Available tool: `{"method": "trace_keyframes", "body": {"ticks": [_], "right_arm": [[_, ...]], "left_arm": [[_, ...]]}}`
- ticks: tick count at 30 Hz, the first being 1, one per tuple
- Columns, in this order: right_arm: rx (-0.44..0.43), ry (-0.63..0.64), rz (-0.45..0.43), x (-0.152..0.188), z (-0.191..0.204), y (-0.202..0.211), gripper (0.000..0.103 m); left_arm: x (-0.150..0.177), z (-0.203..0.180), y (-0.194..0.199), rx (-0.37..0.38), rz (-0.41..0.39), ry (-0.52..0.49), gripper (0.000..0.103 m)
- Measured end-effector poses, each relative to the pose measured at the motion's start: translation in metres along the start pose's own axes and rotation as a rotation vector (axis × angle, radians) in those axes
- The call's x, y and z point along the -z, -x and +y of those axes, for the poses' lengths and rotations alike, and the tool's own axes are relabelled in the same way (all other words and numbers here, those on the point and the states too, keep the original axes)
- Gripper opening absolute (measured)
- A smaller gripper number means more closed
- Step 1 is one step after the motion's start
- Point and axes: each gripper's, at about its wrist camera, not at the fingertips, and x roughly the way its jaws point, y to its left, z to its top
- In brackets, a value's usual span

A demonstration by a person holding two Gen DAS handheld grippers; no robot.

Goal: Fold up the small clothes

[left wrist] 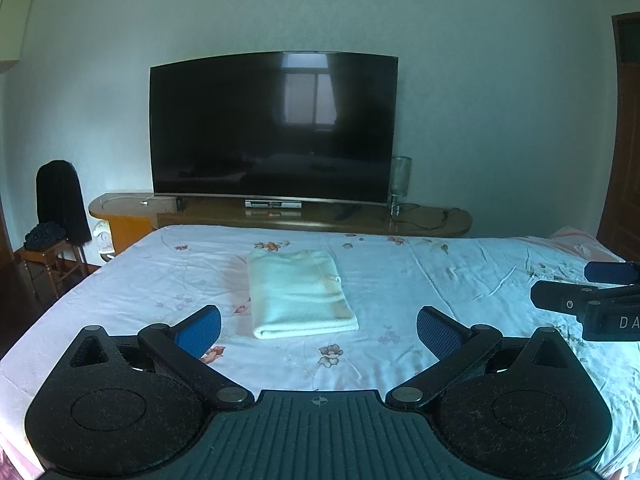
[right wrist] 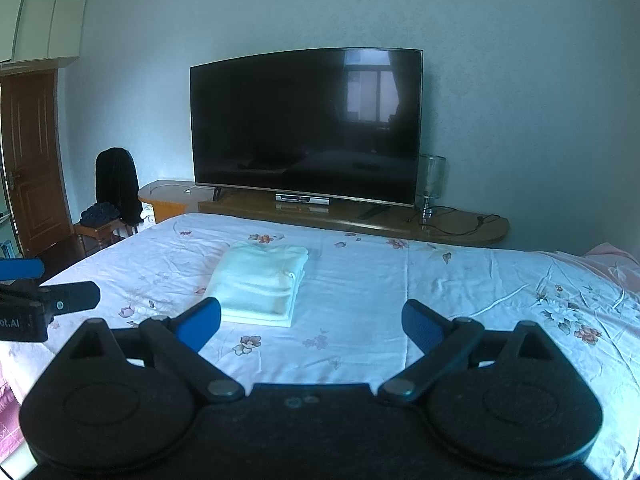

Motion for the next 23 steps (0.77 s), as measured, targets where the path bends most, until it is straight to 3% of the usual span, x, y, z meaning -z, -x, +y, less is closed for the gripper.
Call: {"method": "trace_keyframes", "body": {"ticks": [23], "right_arm": [[-0.006, 0.008, 0.004, -0.0003, 0.0043, -0.0032, 0.098]], "left_arm": [[-0.0015, 0.0046, -0.0029, 0.014, -0.021, -0.002, 0.103]]}}
